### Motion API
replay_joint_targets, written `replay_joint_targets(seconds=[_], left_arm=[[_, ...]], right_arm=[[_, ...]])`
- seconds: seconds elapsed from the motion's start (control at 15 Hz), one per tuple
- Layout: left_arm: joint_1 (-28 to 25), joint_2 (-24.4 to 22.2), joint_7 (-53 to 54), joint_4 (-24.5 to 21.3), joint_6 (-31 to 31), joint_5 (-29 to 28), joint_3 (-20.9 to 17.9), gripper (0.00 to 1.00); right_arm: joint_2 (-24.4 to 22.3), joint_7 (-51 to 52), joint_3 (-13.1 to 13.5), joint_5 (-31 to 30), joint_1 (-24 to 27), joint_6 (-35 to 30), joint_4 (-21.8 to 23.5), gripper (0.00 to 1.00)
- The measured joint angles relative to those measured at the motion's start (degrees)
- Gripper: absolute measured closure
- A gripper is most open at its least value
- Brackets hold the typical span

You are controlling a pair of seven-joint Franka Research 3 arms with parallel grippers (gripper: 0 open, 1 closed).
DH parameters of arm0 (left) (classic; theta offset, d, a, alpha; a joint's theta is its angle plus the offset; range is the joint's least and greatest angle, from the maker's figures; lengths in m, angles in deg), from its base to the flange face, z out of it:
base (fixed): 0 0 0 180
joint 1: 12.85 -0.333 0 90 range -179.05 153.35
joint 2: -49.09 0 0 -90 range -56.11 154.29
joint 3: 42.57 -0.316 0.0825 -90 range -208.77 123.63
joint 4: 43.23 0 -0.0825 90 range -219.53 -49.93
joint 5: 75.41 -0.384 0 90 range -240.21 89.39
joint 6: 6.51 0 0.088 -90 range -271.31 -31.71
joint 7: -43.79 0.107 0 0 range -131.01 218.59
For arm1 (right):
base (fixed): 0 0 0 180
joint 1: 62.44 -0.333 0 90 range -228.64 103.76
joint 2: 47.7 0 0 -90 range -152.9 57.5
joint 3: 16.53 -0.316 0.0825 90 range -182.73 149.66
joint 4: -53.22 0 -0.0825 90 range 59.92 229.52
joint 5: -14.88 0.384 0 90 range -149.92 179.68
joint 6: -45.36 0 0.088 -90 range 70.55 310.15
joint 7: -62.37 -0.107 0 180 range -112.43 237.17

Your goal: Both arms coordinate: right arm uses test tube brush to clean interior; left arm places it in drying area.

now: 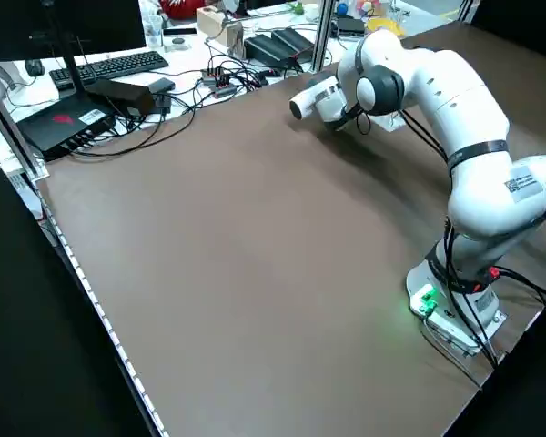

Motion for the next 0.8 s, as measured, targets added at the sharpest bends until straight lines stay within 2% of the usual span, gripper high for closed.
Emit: replay_joint_targets(seconds=[0.8], left_arm=[[-0.03,1.50,1.25,0.22,-0.06,0.01,-0.11,0.77]], right_arm=[[0.00,0.00,-0.01,0.00,0.01,0.08,0.00,0.00]])
